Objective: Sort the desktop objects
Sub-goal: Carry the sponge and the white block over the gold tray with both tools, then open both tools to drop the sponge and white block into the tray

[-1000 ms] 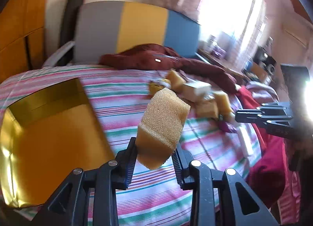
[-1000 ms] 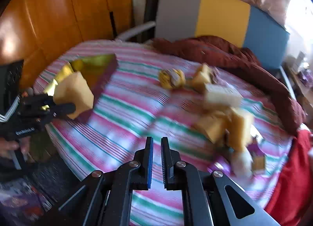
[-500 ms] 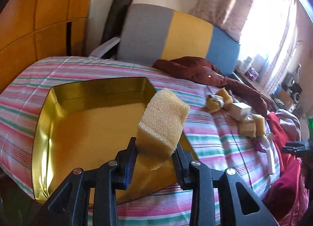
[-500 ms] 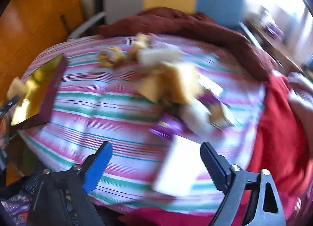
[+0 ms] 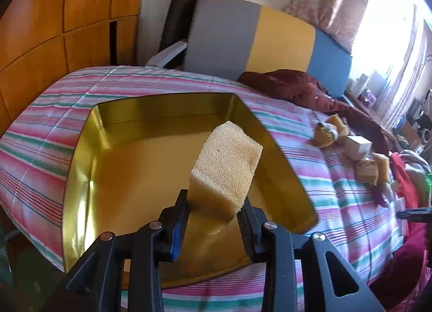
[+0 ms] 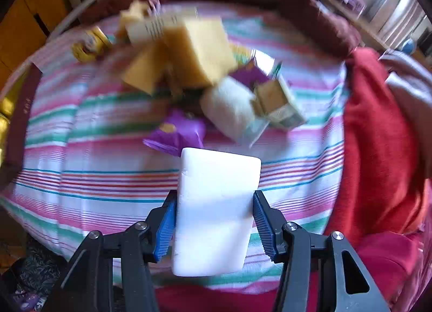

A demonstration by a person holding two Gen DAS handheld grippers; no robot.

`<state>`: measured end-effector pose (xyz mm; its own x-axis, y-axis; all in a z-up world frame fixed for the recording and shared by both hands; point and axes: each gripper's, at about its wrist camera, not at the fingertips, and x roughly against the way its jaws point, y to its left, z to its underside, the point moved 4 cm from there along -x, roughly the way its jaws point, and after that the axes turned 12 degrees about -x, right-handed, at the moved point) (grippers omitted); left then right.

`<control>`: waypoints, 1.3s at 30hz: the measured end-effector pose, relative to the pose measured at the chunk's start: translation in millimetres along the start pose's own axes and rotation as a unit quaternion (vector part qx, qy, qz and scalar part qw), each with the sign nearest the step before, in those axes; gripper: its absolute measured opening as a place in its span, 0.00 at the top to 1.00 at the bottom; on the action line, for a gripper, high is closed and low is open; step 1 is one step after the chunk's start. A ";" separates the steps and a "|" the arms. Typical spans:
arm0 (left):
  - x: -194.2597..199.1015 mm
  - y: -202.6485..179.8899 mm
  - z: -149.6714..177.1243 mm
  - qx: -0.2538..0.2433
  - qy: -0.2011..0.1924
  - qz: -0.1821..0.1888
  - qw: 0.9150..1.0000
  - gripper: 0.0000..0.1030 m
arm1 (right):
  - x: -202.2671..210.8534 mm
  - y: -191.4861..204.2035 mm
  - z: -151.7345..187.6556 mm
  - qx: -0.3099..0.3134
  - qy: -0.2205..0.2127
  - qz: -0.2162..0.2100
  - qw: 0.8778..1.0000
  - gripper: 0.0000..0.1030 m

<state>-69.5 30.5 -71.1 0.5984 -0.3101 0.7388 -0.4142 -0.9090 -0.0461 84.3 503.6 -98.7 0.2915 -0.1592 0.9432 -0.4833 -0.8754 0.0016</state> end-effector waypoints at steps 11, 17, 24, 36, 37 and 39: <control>-4.9 44.5 10.6 0.068 0.019 -0.029 0.997 0.55 | 73.8 185.4 -20.5 0.133 -0.063 -0.237 0.960 0.45; -0.5 64.3 16.4 0.098 0.018 -0.033 0.995 0.53 | 72.3 324.1 -18.5 0.173 -0.013 -0.391 0.904 0.38; 15.6 80.5 26.6 0.113 0.004 -0.046 0.993 0.53 | 8.0 408.3 19.1 0.206 0.083 -0.368 0.903 0.37; 18.3 66.9 29.0 0.105 0.003 -0.026 0.994 0.53 | -25.9 390.6 28.1 0.208 0.085 -0.259 0.939 0.31; 18.9 64.9 27.6 0.102 0.002 -0.025 0.995 0.53 | -25.2 388.2 27.3 0.210 0.082 -0.249 0.942 0.31; 20.4 59.7 26.5 0.095 0.001 -0.022 0.995 0.53 | -25.7 381.8 29.1 0.210 0.079 -0.236 0.945 0.31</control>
<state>-63.8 -37.5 -76.6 0.6120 -0.2689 0.7437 -0.2508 -0.9579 -0.1400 -83.7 160.2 -131.9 0.2507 0.3360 0.9079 0.0504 -0.9411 0.3344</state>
